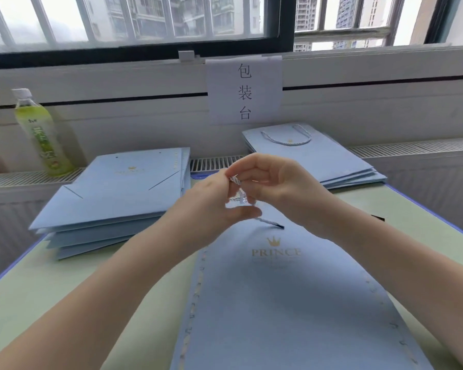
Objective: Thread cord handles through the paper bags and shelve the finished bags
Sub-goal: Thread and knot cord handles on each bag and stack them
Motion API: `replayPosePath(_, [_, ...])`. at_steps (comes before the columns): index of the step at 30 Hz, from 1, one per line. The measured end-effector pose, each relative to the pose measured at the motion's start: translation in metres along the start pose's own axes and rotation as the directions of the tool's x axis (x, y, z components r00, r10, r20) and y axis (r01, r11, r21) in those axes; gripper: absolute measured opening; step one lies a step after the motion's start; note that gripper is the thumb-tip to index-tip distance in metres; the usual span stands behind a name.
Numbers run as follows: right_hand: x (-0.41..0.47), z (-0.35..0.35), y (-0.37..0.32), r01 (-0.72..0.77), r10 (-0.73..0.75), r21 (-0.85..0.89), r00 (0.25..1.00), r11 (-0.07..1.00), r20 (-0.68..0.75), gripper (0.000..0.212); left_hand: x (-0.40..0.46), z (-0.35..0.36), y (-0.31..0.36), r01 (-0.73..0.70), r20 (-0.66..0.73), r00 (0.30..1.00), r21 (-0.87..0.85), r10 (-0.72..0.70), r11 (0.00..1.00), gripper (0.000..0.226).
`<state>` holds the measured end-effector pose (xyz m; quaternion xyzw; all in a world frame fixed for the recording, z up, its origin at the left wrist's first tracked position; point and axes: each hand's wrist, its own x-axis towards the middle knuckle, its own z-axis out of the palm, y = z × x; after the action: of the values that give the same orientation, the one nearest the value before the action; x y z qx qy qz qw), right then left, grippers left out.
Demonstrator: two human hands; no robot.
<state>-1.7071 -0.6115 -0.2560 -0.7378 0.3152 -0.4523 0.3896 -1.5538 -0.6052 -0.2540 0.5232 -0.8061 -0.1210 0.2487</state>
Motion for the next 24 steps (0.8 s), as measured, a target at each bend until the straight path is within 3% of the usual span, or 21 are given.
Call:
replayPosePath(3, [0.000,-0.004,-0.003,0.003,-0.001,0.138,1.000,0.990,-0.011,0.020,0.004,0.007,-0.006,-0.146,-0.143,0.985,-0.355,0.100,0.923,0.021])
replayPosePath(5, [0.000,-0.006,-0.004,0.022,-0.009,0.202,0.998,0.979,-0.062,0.021,0.006,0.008,-0.009,-0.184,-0.168,0.979,-0.479,0.116,0.858,0.014])
replayPosePath(8, [0.004,-0.010,0.001,0.044,0.012,0.202,0.962,0.978,-0.271,0.029,0.008,0.006,-0.016,-0.128,-0.191,0.981,-0.508,0.034,0.852,0.020])
replayPosePath(11, [0.009,-0.024,0.008,0.005,0.088,0.185,0.866,0.983,-0.493,0.037,0.010,0.002,-0.024,-0.071,-0.182,0.982,-0.605,-0.050,0.793,0.025])
replayPosePath(15, [0.011,-0.041,0.019,-0.087,0.105,0.060,0.766,0.994,-0.634,0.039,0.013,0.001,-0.031,0.021,-0.068,0.990,-0.795,-0.124,0.606,0.026])
replayPosePath(20, [0.012,-0.036,0.027,-0.129,0.005,-0.199,0.850,0.972,-0.527,0.028,0.013,0.004,-0.032,0.103,0.040,0.992,-0.815,-0.123,0.571,0.032])
replayPosePath(24, [0.007,-0.015,0.027,0.017,-0.141,-0.476,0.964,0.879,-0.225,0.012,0.011,0.004,-0.027,0.143,0.115,0.990,-0.807,-0.084,0.573,0.038])
